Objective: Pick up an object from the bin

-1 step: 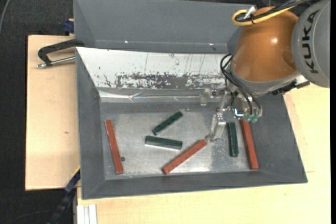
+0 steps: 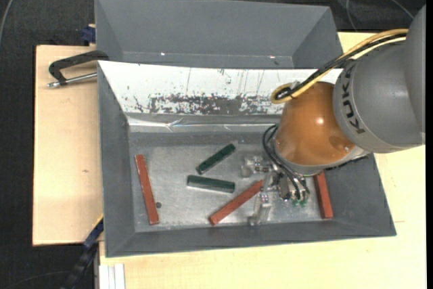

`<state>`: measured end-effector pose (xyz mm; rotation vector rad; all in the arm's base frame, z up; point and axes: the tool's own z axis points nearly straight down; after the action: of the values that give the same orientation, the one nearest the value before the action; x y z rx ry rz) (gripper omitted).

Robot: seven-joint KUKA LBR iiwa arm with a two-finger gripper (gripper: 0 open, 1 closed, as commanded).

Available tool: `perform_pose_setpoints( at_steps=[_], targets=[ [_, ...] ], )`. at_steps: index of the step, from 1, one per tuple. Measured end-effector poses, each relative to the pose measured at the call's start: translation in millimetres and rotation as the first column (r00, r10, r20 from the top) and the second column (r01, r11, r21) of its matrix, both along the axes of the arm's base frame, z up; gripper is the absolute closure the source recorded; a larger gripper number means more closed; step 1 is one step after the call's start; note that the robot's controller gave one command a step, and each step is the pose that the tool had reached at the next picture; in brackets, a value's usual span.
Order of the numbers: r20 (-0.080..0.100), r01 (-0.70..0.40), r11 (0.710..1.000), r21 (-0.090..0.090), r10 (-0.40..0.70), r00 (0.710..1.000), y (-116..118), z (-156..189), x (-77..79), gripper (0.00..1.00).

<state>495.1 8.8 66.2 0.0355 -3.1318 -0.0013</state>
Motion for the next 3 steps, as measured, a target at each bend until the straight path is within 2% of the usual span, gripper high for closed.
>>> perform_pose_setpoints(
  at_steps=[1,2,3],
  targets=[
    [0.019,0.029,1.000,-0.001,-0.029,0.999,-28,21,31.1,0.00],
    [0.008,-0.105,0.994,0.001,0.105,0.994,-2,4,7.9,0.00],
    [0.009,-0.104,0.995,0.001,0.104,0.995,-3,4,8.4,1.00]
  ],
)
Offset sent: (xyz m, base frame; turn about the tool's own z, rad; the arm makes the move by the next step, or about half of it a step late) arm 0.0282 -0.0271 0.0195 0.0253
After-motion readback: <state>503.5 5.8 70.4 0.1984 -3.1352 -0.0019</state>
